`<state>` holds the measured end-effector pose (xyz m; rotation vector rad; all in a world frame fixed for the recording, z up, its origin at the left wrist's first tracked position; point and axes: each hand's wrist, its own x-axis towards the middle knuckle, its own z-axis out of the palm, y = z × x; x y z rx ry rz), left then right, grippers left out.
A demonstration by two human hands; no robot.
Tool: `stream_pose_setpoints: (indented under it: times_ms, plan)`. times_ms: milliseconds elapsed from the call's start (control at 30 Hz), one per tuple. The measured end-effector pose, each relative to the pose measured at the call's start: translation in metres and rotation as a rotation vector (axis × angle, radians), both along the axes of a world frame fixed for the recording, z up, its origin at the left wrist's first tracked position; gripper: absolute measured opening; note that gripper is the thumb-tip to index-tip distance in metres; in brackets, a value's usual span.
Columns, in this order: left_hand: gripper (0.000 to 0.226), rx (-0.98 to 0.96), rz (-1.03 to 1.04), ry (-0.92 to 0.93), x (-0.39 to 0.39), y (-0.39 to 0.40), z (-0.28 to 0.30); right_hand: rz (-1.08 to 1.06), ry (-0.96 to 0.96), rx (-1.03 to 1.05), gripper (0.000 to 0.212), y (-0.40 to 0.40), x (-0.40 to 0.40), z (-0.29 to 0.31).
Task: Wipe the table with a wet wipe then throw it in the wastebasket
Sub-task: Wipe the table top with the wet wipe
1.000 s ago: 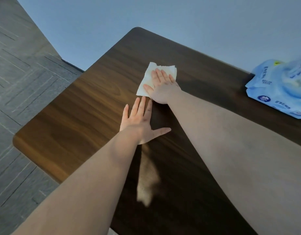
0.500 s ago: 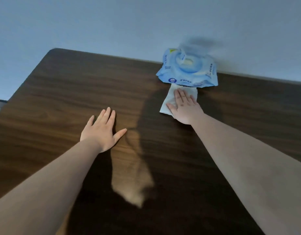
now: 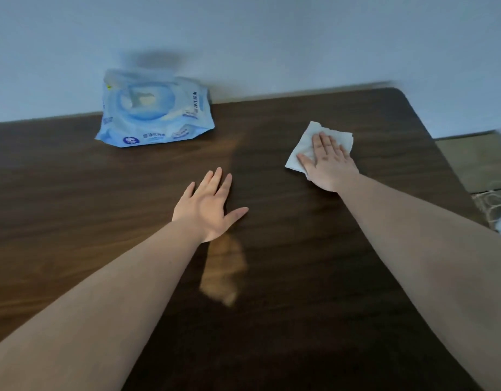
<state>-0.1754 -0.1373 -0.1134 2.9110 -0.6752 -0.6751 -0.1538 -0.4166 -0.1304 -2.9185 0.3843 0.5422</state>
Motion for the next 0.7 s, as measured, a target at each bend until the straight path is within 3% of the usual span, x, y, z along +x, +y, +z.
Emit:
stream_pose_setpoints:
  times_ms: [200,367,700]
  plan:
    - [0.085,0.056,-0.082,0.027,0.006,-0.076,-0.003,-0.177,0.008,-0.032,0.071,-0.093,-0.028,0.002]
    - [0.088,0.121,-0.069,0.032,0.006,-0.086,-0.007,-0.273,0.020,-0.076,0.071,-0.138,-0.058,0.002]
    - [0.086,0.085,-0.037,0.023,-0.002,-0.083,0.004,-0.259,0.067,-0.071,0.069,-0.117,-0.101,0.006]
